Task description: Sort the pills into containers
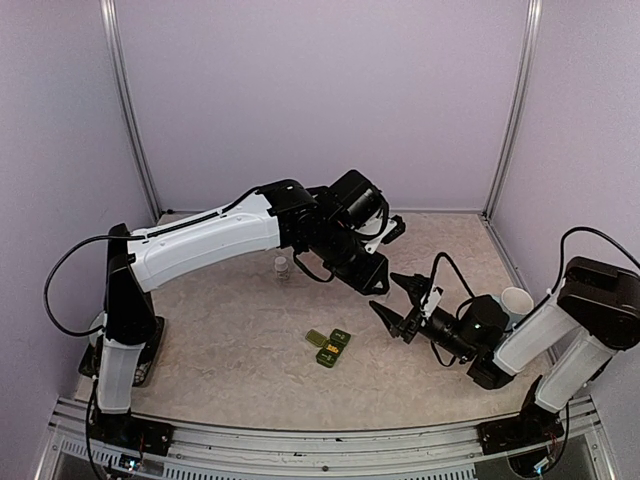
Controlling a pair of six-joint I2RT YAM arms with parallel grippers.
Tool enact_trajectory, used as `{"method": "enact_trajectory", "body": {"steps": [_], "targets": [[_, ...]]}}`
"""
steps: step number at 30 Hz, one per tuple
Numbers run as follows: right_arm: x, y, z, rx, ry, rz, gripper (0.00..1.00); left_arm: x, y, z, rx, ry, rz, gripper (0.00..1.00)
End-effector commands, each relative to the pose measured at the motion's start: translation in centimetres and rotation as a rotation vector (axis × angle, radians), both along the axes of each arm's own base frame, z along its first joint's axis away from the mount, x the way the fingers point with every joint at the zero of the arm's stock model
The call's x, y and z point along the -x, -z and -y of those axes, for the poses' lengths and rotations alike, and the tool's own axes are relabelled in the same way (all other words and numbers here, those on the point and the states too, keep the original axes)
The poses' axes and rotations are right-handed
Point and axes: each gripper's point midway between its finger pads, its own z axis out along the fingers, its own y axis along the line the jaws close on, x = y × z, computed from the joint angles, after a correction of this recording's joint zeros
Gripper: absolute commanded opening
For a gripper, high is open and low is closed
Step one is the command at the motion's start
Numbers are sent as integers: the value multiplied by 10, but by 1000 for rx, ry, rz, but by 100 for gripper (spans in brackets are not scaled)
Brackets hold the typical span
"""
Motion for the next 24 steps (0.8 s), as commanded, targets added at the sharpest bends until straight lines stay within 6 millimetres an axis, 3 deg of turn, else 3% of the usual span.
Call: {"method": "enact_trajectory", "body": {"steps": [1, 13, 20, 24], "targets": [[-1, -7, -3, -19, 7, 33, 67, 6, -30, 1, 70, 7, 23, 22], [3, 1, -2, 1, -5, 26, 57, 2, -30, 3, 66, -7, 25, 22], [6, -2, -5, -1, -30, 33, 36, 0, -27, 4, 62, -16, 22, 23], [8, -2, -6, 1, -44, 37, 34, -2, -25, 3, 57, -19, 23, 23]]}}
